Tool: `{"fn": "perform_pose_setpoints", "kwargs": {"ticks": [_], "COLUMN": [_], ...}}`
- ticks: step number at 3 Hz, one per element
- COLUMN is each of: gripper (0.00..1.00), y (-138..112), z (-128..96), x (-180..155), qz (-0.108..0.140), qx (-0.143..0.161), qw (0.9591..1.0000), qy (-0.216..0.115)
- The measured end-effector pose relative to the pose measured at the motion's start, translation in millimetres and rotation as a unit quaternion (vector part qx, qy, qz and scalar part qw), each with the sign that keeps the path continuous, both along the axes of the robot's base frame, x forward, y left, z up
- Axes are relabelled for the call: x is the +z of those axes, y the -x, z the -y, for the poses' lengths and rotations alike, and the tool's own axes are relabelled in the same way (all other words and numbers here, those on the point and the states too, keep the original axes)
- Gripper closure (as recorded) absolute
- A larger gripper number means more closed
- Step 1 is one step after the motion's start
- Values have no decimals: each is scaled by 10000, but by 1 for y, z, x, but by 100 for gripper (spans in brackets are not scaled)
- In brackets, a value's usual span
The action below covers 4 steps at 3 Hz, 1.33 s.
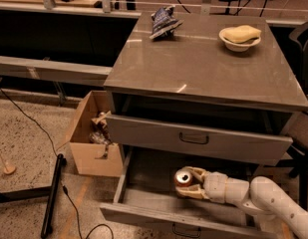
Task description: Place coke can into middle drawer
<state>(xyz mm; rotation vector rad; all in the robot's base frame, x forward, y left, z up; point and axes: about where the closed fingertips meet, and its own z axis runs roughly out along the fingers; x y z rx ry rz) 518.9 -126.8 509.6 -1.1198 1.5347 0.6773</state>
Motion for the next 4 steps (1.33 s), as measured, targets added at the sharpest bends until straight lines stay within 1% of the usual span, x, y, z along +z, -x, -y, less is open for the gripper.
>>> {"fn": "perform_pose_setpoints", "kwargs": {"ticks": [1, 2, 3, 4], "gripper": [100, 85, 60, 30], "y": [-3, -2, -1, -2], "z": [-6, -10, -12, -9], "x": [-26, -42, -53, -54], "qz": [-199, -390, -517, -594], "qx": [254, 386, 410, 0], "qw": [9994, 9984, 9977, 9980], "qy": [96, 141, 157, 195]}}
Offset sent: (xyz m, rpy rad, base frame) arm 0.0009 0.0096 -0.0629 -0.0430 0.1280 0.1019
